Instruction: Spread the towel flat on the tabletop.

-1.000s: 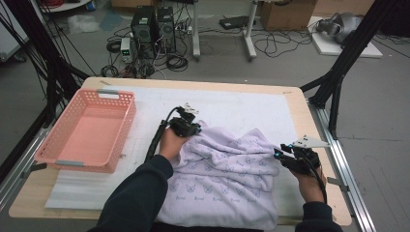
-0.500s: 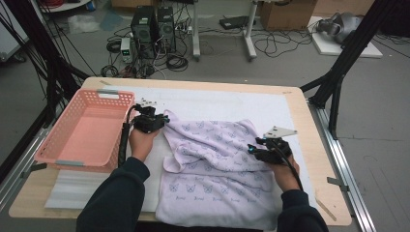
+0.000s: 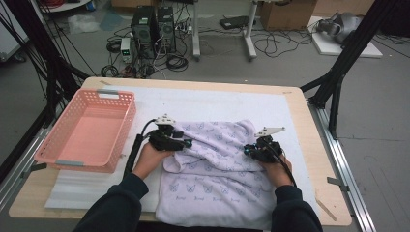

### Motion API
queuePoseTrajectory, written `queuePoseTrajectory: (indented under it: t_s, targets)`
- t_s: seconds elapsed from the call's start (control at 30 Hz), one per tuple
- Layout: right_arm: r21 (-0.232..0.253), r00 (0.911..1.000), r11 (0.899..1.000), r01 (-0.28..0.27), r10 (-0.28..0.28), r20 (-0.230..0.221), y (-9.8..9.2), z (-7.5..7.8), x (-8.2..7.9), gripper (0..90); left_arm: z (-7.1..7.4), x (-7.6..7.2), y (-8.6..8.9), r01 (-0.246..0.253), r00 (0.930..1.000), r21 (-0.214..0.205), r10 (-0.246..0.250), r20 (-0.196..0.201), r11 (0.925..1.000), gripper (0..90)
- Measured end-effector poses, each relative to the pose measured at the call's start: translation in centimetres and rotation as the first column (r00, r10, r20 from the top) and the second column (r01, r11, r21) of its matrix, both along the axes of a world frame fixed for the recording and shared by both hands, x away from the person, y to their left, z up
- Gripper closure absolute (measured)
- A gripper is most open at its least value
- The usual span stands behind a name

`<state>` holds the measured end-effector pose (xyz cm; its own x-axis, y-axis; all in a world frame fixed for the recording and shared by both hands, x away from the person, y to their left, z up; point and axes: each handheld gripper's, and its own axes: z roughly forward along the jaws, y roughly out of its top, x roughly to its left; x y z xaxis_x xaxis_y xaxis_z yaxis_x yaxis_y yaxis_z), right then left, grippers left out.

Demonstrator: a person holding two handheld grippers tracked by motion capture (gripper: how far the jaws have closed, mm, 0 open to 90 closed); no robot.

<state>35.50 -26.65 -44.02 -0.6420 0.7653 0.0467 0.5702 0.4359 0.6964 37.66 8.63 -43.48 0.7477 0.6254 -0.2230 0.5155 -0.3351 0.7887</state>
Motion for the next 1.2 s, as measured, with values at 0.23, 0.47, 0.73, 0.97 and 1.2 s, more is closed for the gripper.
queuePoseTrajectory:
  t_s: [0.23, 0.47, 0.73, 0.97, 1.2]
  targets:
    - [0.013, 0.9986, 0.999, -0.036, 0.037, -0.038, -0.4, 0.2, -1.0, 86.4, -0.9, -1.4, -1.6, 0.035, 0.9981, 0.142, -0.042, 0.045, 0.9893, 53.0]
    - [0.039, 0.9924, 0.994, -0.104, 0.106, -0.063, -0.7, 0.2, -3.1, 86.6, -0.6, -3.4, -0.4, 0.045, 0.9971, 0.138, -0.053, 0.055, 0.9895, 83.5]
    - [0.066, 0.9688, 0.975, -0.21, 0.217, -0.12, -0.7, 0.8, -6.2, 86.6, 0.1, -6.1, 2.4, 0.088, 0.9959, 0.057, -0.089, 0.015, 0.9945, 83.9]
    - [0.135, 0.971, 0.966, -0.221, 0.231, -0.062, -0.7, 2.4, -6.3, 68.3, 0.0, -6.9, 3.2, 0.102, 0.9947, 0.034, -0.102, 0.002, 0.9942, 83.6]
    - [0.157, 0.9934, 0.987, 0.042, -0.058, 0.099, -1.1, 4.3, -1.0, 53.2, -0.2, -6.9, 3.2, 0.081, 0.9964, 0.027, -0.081, 0.023, 0.9964, 82.2]
